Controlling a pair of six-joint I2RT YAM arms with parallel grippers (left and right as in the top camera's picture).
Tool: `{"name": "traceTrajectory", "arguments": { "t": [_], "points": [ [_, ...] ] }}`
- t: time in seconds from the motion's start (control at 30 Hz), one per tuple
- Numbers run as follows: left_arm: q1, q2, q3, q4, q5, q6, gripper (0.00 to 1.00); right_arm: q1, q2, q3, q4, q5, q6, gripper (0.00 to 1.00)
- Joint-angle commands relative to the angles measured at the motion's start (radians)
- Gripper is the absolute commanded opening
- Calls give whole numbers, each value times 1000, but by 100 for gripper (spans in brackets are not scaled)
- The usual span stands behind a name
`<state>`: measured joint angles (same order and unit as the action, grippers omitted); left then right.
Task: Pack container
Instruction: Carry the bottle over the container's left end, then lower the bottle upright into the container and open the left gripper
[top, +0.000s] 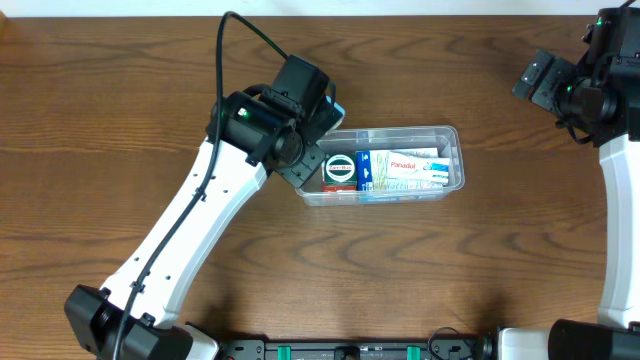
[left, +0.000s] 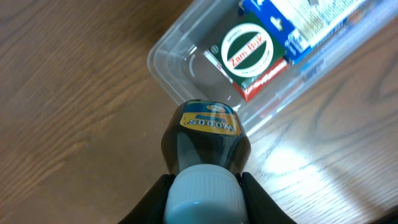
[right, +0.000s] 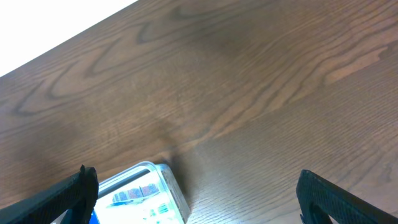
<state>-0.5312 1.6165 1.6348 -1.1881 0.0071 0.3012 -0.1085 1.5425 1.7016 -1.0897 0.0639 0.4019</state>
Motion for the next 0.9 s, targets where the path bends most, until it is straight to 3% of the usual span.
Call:
{"name": "traceTrajectory", "arguments": {
  "t": [0.0,0.37,0.87],
  "points": [
    [2,10,-20,-12,-18,109,14,-5,-5,11,-3,7,9,99],
    [2,30,-128,55,-14,292,13,-5,-5,11,-3,7,9,99],
    [2,30,-130,150,13,407,9,-5,-5,11,-3,7,9,99]
  ]
}}
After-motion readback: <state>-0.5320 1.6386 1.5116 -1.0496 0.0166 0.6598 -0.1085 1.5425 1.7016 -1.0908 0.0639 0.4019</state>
